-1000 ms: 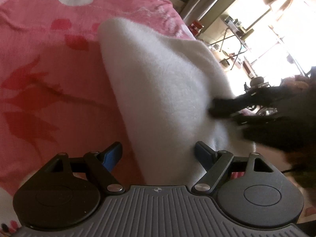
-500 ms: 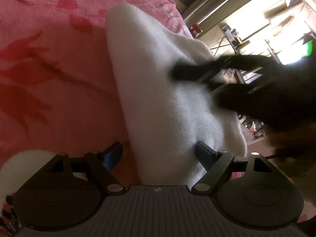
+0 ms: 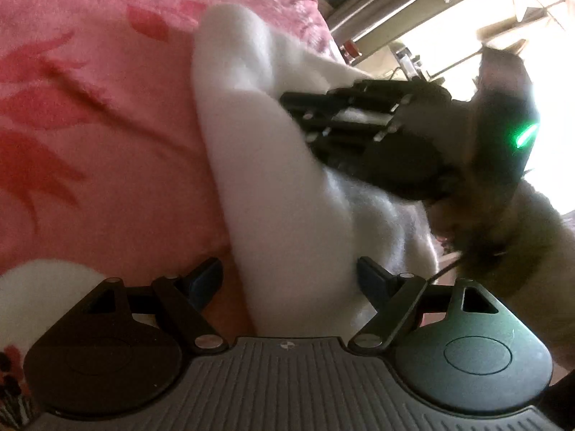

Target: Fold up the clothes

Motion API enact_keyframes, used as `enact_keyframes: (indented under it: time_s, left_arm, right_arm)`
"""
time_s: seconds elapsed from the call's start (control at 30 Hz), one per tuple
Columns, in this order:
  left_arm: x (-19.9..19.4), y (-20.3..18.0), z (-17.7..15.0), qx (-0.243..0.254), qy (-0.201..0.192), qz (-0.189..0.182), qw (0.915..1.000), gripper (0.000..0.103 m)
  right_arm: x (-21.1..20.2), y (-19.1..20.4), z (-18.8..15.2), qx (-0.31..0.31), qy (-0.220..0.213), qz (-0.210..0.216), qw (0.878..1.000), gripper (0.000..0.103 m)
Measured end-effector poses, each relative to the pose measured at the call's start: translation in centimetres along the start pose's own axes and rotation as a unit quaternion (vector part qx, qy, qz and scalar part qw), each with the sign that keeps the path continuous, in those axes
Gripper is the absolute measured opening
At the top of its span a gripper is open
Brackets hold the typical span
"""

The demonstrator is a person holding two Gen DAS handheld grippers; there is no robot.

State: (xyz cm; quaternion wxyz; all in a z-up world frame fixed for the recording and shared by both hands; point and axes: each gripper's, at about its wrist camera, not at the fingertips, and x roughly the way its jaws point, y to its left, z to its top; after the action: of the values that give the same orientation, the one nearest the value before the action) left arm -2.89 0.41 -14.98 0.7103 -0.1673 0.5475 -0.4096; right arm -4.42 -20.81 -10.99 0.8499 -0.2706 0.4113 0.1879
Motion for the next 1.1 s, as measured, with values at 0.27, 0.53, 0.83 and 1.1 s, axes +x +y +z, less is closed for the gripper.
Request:
enact_keyframes:
  time_s: [0.27, 0.53, 0.83, 1.1]
  left_arm:
    - [-0.3, 0.7, -0.7, -0.003, 0.006, -0.012, 0.9999, 0.083]
    - [-0.7, 0.9, -1.5, 0.002, 0.008, -0.014, 0.9999, 0.084]
    - [-1.1, 0.8, -1.9, 0.002, 0.005, -0.01, 0.9999, 0.084]
    - [-0.8, -0.4, -2.2, 0.011, 0.002, -0.005, 0.9999, 0.083]
  right_arm:
    - [-2.4, -0.4, 5.8, 0.025, -0.057, 0.029, 0.998, 0.015]
    - [1.3, -3.1, 5.3, 0.077, -0.015, 0.06, 0.995, 0.015]
    - [6.0, -4.4, 5.9, 0.118, -0.016, 0.041, 0.992, 0.015]
    - [-5.7, -4.3, 6.2, 0.131, -0.07, 0.086, 0.985, 0.015]
